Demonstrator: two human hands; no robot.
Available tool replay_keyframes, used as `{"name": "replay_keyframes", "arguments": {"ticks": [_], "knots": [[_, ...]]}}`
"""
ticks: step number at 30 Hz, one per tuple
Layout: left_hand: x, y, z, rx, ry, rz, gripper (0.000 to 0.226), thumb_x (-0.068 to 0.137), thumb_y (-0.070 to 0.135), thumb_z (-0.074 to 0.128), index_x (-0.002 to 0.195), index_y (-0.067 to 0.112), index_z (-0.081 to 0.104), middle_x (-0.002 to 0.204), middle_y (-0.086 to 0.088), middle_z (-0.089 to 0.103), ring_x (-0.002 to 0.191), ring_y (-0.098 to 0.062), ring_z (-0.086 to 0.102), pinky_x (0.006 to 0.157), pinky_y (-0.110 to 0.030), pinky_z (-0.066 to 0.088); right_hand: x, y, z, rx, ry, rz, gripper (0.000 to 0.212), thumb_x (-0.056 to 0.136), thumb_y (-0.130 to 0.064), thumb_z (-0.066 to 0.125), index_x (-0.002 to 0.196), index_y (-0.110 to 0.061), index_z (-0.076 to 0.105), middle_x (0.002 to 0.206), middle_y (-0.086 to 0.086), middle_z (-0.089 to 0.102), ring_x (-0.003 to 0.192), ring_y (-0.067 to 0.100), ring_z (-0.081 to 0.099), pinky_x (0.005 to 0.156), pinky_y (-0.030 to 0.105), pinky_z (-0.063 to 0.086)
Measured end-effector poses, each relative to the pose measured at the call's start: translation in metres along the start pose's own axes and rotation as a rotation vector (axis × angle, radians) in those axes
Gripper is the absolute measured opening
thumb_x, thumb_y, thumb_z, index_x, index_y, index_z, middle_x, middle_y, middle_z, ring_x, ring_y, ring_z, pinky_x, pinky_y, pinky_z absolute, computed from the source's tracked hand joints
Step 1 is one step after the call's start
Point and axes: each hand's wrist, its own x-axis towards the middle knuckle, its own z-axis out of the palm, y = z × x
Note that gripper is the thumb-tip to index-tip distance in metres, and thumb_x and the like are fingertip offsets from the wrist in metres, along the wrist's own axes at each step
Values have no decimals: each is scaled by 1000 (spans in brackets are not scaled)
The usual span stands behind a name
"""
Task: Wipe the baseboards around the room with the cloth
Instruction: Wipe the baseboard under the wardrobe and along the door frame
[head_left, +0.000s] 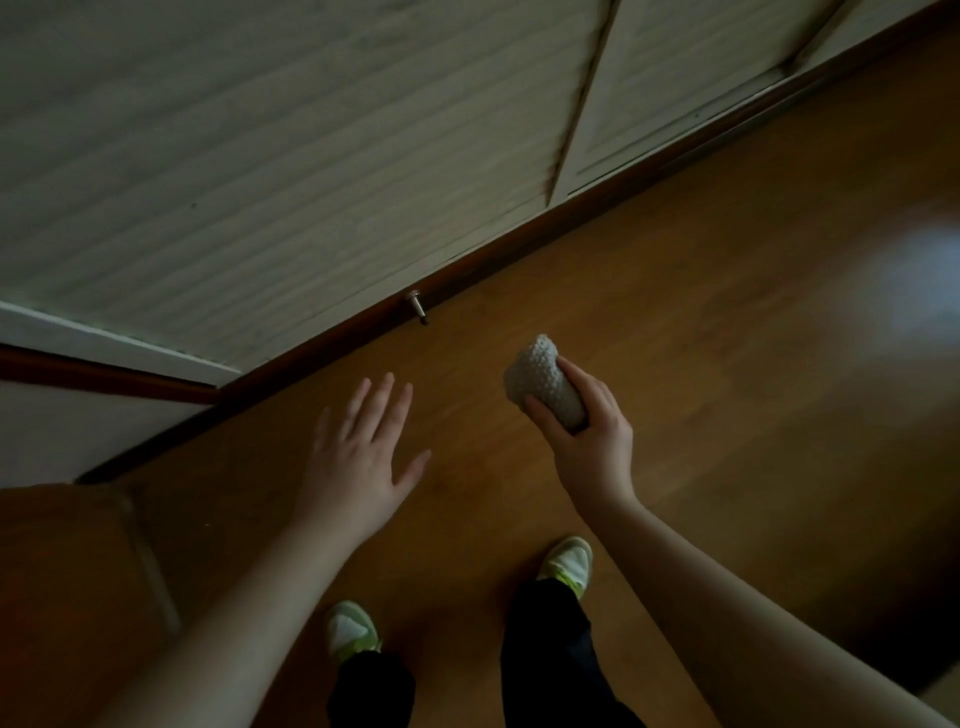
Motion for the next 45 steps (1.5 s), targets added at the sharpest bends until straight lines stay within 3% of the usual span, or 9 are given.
{"name": "replay_keyframes", "arguments": {"ticks": [6, 15, 22, 29, 35, 42, 45], "knots": [[21, 41, -30, -18, -6, -43, 80, 91, 71, 13, 158, 30, -2, 166, 3, -6, 152, -20, -8, 121, -50, 10, 25, -11, -36, -25, -94, -37, 54, 85, -36, 75, 135, -27, 56, 124, -16, 56, 113, -12, 51, 86, 0, 39], [60, 50, -26, -60, 23, -132, 80, 92, 71, 15, 158, 29, -1, 166, 4, -5, 152, -19, -7, 121, -50, 11, 70, 1, -36, -60, -176, -25, 49, 84, -37, 76, 130, -28, 59, 117, -23, 56, 109, -15, 51, 84, -1, 38], [88, 54, -25, -86, -10, -171, 78, 96, 68, 24, 157, 28, -6, 166, 3, -10, 152, -19, -9, 122, -49, 9, 113, 5, -42, -87, -193, 34, 43, 81, -46, 77, 119, -33, 62, 110, -21, 62, 101, -4, 59, 82, 18, 51], [118, 61, -29, -63, -37, -182, 80, 93, 68, 19, 157, 28, -8, 165, 3, -14, 152, -19, -12, 123, -50, 8, 164, 14, -44, -61, -201, 33, 48, 75, -50, 80, 116, -47, 54, 107, -29, 59, 101, -10, 56, 74, 4, 45], [159, 104, -5, -10, -23, -258, 81, 94, 66, 26, 157, 27, -7, 166, 2, -11, 152, -20, -8, 121, -51, 11, 217, 65, -67, -96, -298, -65, 50, 76, -37, 83, 120, -33, 60, 104, -25, 57, 100, -8, 55, 75, 10, 45], [192, 177, -5, -34, -83, -356, 78, 93, 68, 15, 158, 27, 0, 166, 2, -9, 152, -19, -7, 118, -54, 19, 277, 98, -158, -171, -387, -156, 48, 76, -44, 80, 117, -33, 58, 102, -23, 56, 96, -11, 54, 69, 4, 40], [204, 206, -6, -103, -69, -384, 77, 96, 64, 22, 159, 25, 5, 166, 2, -7, 152, -19, -8, 118, -50, 20, 293, 104, -185, -221, -399, -181, 48, 76, -40, 81, 118, -30, 59, 101, -21, 56, 94, -13, 53, 70, 0, 39]]}}
